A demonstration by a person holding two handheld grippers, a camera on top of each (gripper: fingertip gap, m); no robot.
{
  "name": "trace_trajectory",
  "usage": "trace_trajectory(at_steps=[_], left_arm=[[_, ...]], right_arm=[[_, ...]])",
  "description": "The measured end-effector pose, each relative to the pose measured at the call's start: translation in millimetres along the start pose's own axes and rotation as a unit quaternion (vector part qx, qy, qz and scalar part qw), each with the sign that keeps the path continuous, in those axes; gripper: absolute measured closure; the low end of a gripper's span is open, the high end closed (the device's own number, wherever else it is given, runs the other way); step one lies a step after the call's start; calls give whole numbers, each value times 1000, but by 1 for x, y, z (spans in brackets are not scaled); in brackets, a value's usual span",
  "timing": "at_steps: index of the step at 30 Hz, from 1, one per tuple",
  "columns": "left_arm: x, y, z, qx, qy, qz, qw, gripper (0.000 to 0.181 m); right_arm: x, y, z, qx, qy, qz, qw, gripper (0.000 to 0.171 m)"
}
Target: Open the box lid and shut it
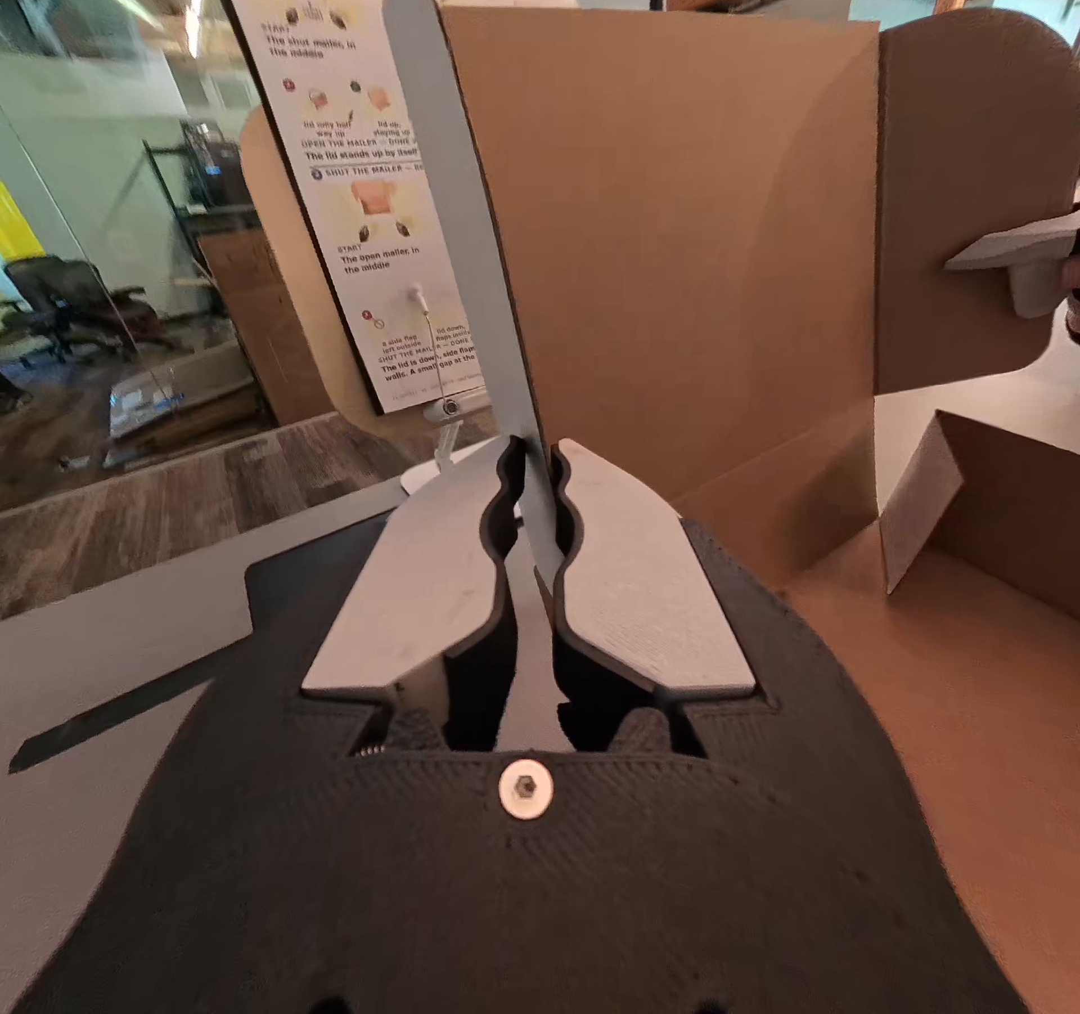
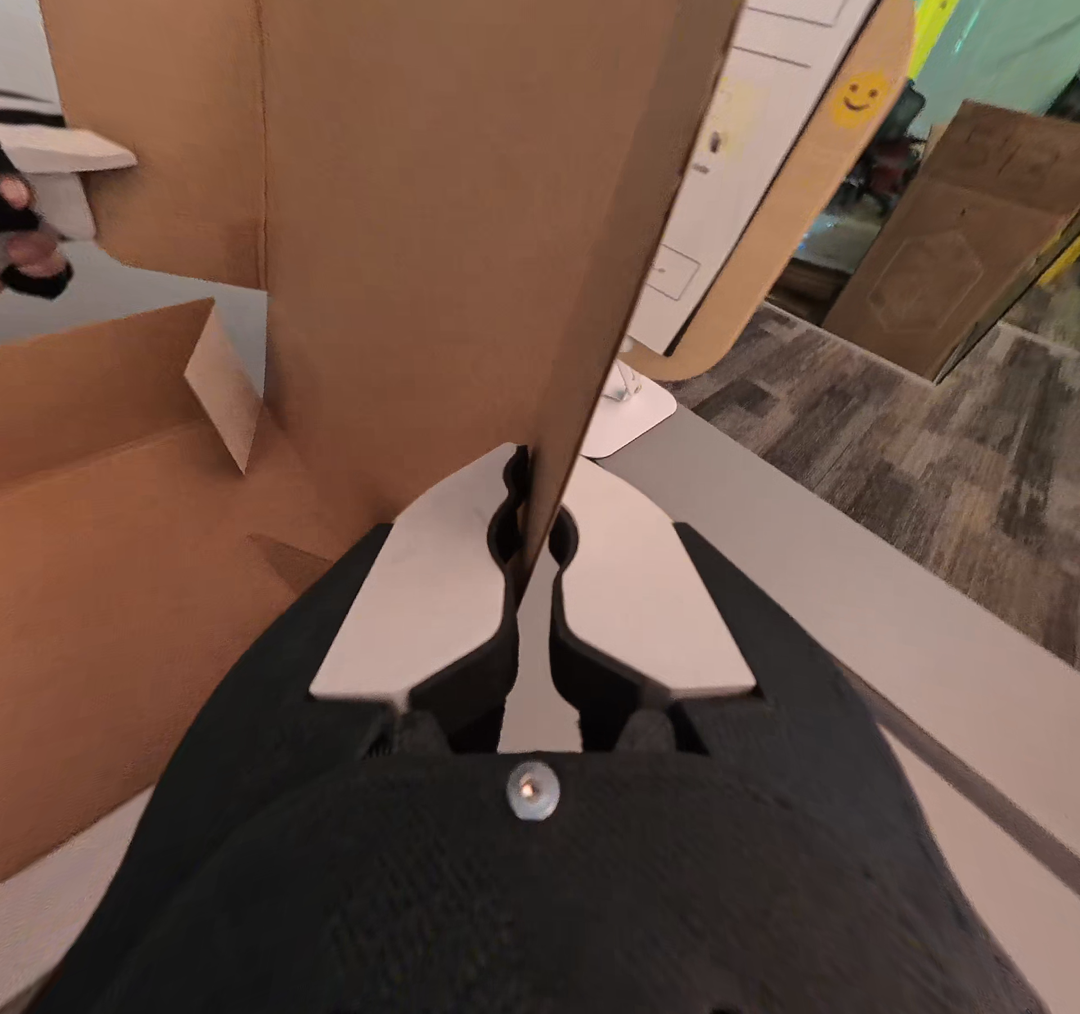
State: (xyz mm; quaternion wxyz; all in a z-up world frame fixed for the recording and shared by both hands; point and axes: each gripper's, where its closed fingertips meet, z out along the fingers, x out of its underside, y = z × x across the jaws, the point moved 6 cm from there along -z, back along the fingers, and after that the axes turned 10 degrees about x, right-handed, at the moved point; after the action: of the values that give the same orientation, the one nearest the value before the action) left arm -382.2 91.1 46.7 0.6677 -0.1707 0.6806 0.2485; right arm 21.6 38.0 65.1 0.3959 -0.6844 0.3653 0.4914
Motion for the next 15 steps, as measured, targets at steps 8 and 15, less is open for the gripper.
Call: trace_trajectory(at_steps=[8,15], left_arm=[[17,-21,-26,23,-32,77,996,171],[23,-40,-42,36,-43,110,992,170]], right_arm=[[22,4,-9,-78,-18,-53,995,163],[29,12,-26,-134,-3,-88,987,161]])
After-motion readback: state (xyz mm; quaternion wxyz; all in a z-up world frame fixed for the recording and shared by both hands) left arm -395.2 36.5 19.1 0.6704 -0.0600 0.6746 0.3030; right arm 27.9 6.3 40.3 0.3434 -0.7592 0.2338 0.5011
